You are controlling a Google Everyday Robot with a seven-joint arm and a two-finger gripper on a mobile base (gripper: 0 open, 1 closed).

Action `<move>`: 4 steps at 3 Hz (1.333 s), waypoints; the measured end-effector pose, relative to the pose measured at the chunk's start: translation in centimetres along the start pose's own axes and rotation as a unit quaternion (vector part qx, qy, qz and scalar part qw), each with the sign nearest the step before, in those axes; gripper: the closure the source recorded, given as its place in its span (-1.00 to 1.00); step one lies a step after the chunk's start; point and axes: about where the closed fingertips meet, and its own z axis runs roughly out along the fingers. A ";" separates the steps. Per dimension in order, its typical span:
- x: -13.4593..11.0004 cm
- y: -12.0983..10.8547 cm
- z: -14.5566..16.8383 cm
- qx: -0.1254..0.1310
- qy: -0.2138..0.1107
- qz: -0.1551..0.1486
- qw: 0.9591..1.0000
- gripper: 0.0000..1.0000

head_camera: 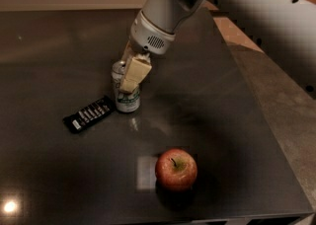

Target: Move 7up can near rxbar chocolate

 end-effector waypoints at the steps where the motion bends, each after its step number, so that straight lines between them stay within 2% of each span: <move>1: -0.2 0.5 0.1 0.001 0.003 -0.005 1.000 -0.32; 2: -0.2 1.0 -0.2 0.007 -0.009 -0.001 1.000 -0.76; 3: -0.3 1.0 -0.1 0.007 -0.009 -0.002 1.000 -1.00; 4: -0.3 1.0 -0.1 0.007 -0.009 -0.002 1.000 -1.00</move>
Offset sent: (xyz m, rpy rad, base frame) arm -0.0148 -0.0066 0.0070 0.0545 -0.0102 -0.0292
